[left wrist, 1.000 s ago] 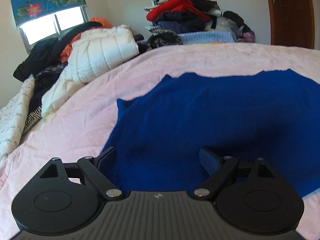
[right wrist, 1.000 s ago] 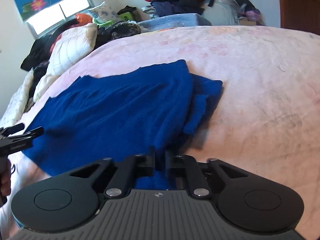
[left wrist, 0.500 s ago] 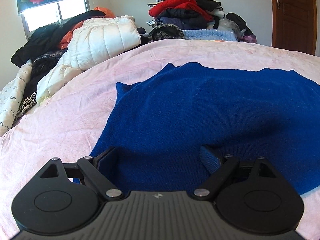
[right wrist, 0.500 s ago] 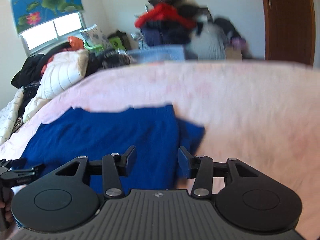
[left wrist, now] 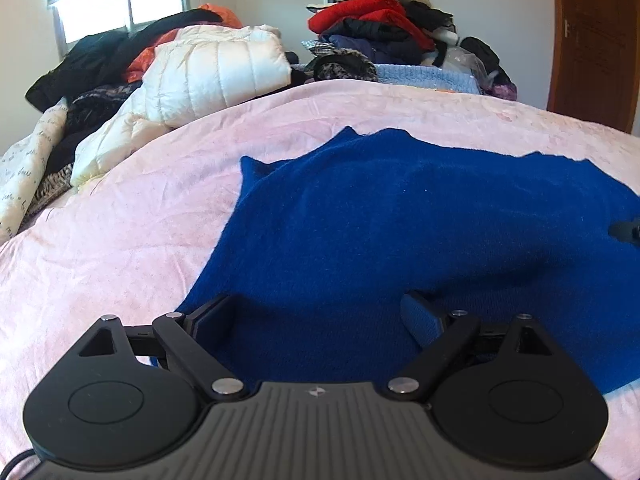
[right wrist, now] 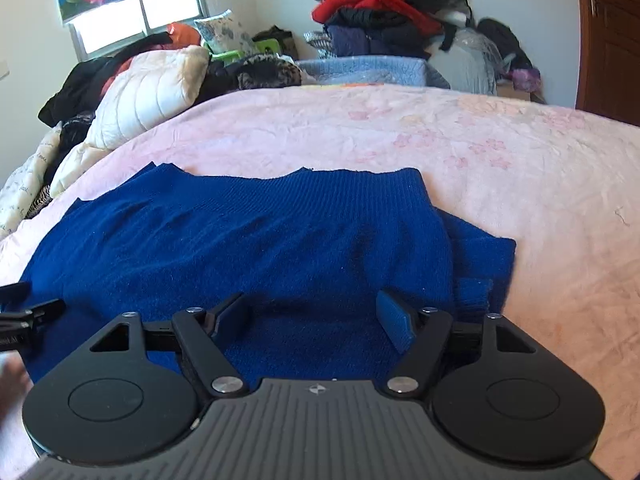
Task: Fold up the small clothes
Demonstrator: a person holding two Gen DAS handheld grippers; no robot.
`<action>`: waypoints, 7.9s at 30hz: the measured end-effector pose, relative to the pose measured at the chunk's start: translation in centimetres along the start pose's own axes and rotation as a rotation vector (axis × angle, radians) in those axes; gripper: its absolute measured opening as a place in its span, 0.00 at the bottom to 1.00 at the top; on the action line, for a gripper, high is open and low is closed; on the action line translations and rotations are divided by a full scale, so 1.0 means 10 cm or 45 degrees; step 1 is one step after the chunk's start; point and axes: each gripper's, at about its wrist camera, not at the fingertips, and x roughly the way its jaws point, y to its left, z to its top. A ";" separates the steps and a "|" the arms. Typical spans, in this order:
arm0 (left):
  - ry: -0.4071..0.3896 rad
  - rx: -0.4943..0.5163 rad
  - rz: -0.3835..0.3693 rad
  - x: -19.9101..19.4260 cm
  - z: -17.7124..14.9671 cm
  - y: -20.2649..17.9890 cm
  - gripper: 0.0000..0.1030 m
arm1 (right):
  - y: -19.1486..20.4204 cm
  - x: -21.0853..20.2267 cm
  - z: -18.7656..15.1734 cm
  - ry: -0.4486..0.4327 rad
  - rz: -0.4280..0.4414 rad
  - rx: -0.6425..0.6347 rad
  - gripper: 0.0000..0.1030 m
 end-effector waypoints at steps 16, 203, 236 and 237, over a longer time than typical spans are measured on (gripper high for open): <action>0.065 -1.274 -0.303 -0.12 -0.24 0.98 0.88 | -0.01 -0.03 -0.11 -0.104 0.078 0.008 0.86; 0.464 -0.169 -0.870 -0.12 0.31 -0.76 0.10 | -0.96 -0.83 -0.54 0.254 0.539 0.744 0.15; 0.514 -0.155 -0.901 -0.54 -0.18 -0.42 0.10 | -0.53 -1.34 -0.86 0.349 0.541 0.630 0.15; 0.516 -0.154 -0.899 -0.55 -0.20 -0.42 0.10 | -0.52 -1.35 -0.87 0.351 0.539 0.627 0.15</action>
